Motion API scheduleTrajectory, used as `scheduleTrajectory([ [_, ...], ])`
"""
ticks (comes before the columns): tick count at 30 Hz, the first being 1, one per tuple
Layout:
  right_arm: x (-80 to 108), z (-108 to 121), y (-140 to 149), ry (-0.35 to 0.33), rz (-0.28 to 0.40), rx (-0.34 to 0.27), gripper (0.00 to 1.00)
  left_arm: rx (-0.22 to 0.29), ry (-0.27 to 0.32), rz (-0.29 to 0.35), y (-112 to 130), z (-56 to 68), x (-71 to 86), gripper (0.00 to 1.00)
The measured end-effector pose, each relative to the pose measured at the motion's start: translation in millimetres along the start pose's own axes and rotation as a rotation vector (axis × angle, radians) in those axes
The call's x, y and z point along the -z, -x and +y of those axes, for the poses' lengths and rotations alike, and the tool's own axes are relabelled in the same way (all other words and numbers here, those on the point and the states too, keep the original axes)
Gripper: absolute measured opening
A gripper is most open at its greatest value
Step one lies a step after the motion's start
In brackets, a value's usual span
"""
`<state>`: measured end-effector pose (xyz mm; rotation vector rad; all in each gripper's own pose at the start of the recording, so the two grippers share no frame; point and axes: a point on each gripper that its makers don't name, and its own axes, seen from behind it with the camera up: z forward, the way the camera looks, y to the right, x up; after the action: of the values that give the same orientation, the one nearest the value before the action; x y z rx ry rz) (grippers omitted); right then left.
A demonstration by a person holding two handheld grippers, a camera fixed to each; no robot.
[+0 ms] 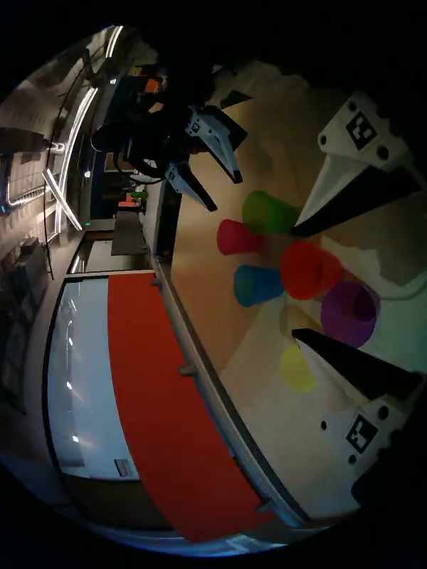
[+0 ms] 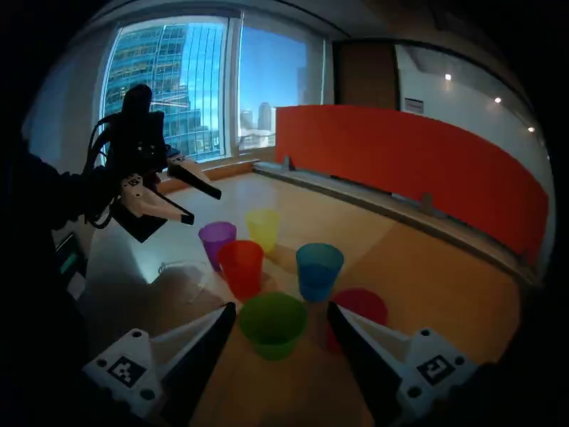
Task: Pour water
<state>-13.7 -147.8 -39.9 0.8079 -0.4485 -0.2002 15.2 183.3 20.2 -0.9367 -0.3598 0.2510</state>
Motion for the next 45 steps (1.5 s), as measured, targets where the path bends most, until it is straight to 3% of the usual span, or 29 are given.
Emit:
scheduleTrajectory([
  [26,-22.5,-6.9,32.0,-0.055,-0.089,0.039,0.99,-0.058,0.093,-0.191,38.2,11.5,-36.5,0.96],
  [45,-31.7,-3.6,37.8,-0.055,-0.101,0.051,0.99,-0.06,0.108,-0.26,50.4,12.8,-62.2,0.96],
])
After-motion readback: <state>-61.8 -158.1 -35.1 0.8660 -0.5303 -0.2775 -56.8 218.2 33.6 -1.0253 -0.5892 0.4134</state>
